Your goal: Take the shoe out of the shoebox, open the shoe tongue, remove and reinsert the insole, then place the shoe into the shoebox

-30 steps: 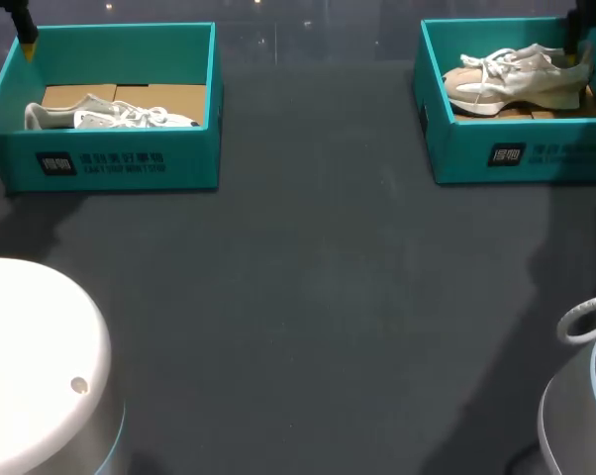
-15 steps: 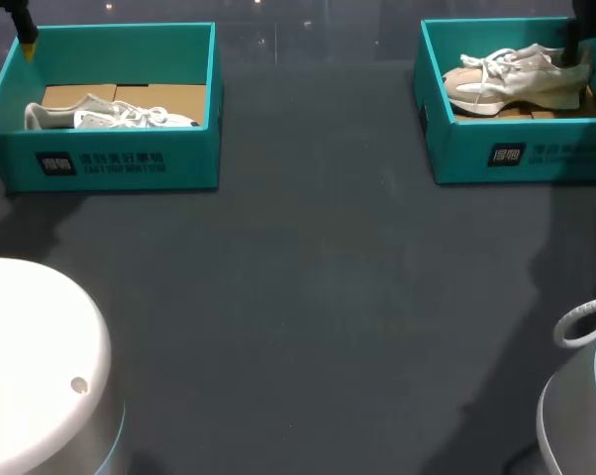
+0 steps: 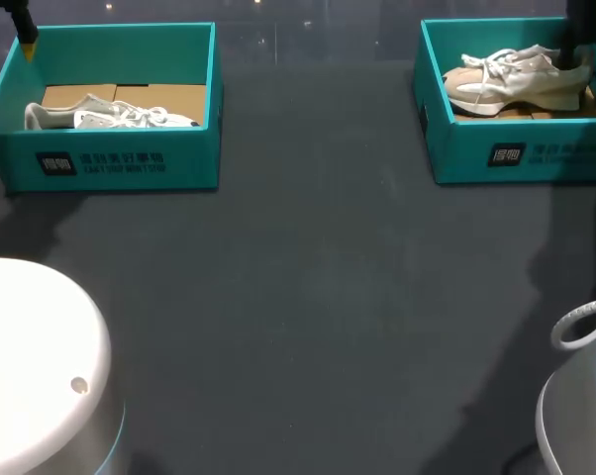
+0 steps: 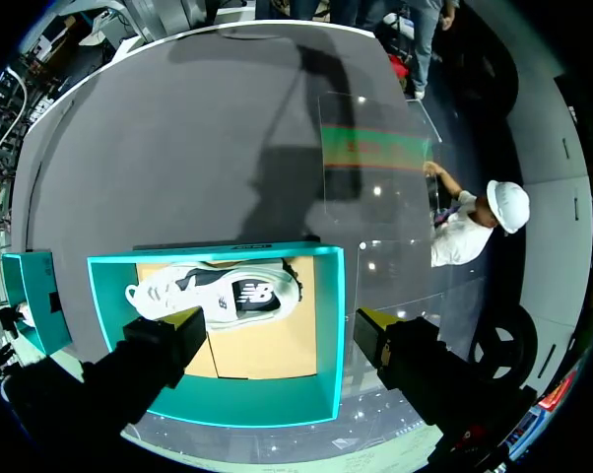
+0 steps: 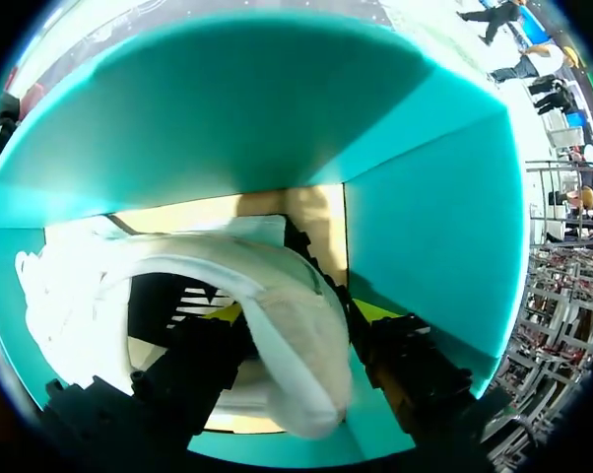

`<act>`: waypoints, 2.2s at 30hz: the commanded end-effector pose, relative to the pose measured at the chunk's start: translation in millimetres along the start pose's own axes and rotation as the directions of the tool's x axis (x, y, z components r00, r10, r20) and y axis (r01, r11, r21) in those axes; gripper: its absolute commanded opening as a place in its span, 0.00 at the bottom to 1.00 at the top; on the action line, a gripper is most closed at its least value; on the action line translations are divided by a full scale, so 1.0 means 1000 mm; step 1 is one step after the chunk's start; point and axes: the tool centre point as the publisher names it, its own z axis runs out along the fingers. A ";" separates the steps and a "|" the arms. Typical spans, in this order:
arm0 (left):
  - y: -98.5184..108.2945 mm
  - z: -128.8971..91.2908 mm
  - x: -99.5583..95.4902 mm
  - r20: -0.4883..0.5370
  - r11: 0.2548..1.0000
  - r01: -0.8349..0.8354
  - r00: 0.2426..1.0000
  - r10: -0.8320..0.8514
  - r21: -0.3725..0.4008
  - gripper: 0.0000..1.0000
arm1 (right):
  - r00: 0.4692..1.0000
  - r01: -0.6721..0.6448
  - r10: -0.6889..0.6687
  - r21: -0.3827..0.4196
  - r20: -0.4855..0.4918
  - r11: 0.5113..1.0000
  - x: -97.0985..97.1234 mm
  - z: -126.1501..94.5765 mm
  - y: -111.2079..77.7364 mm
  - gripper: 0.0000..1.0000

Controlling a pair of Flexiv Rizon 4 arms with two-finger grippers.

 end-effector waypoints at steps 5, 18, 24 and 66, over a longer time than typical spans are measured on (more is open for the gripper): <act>-0.001 0.000 0.000 -0.001 1.000 -0.001 1.000 0.001 -0.001 1.00 | 1.000 0.008 -0.008 0.009 0.004 1.000 0.001 0.005 0.000 0.47; -0.001 0.000 0.000 -0.001 1.000 -0.001 1.000 0.001 -0.001 1.00 | 1.000 0.001 -0.001 -0.018 0.008 1.000 0.003 -0.009 -0.004 0.00; -0.001 0.000 0.000 -0.001 1.000 -0.001 1.000 0.001 -0.001 1.00 | 0.999 -0.041 0.043 -0.065 0.024 0.997 0.001 -0.029 -0.005 0.00; -0.001 0.000 0.000 -0.001 1.000 -0.001 1.000 0.001 -0.001 1.00 | 0.957 -0.245 0.276 -0.255 0.094 0.936 -0.032 -0.210 -0.033 0.00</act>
